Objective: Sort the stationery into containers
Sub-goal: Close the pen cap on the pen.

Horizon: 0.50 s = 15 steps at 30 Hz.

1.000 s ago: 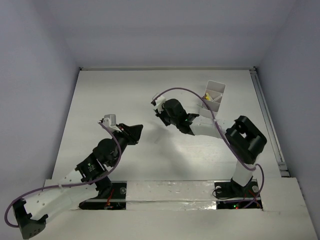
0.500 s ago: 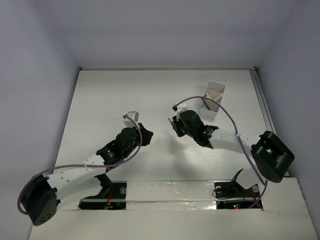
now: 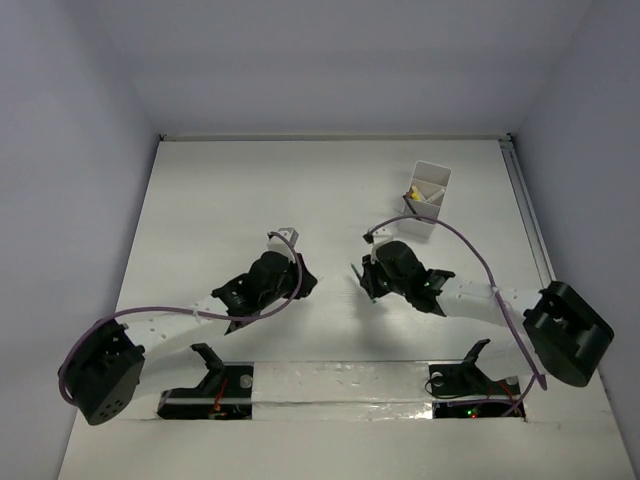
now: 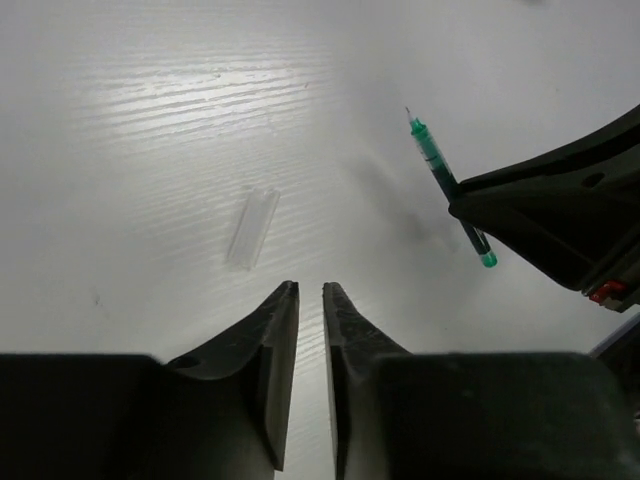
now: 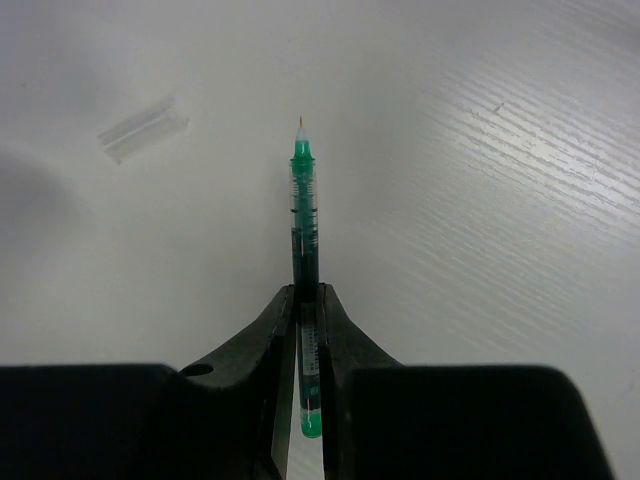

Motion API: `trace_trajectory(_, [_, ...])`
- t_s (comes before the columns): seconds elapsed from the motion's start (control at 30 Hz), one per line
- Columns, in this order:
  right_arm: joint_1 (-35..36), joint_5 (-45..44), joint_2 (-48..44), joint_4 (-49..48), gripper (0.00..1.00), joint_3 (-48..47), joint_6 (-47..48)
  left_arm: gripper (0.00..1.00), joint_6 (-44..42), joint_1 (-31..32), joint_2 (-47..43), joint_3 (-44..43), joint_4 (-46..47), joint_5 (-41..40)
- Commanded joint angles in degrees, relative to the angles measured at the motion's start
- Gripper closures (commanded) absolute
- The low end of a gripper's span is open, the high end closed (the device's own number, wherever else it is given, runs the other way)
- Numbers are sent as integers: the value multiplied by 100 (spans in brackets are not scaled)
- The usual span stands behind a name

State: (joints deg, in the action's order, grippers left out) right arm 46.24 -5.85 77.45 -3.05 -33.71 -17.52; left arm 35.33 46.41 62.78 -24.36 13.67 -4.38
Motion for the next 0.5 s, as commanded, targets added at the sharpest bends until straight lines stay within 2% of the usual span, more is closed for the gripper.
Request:
trace_trajectory(0.0, [43,293,-537,-677,100,285,-296,82,8,-18,-222,-61,503,350])
trace_trajectory(0.03, [43,399,-625,-880,100,365,-357,75,183,-18,-266,27,870,403])
trace_trajectory(0.1, [43,391,-853,-1442,100,566,-743,68,394,-18,-328,80,1198,674])
trace_trajectory(0.17, [43,391,-942,-2073,100,699,-1146,65,736,-18,-328,176,1716,763])
trace_trajectory(0.27, [43,225,-1030,-2742,100,849,-1665,65,1124,34,-171,326,2490,1148])
trace_trajectory(0.47, [43,249,-969,-3489,100,919,-2238,67,1335,34,24,449,2921,1212])
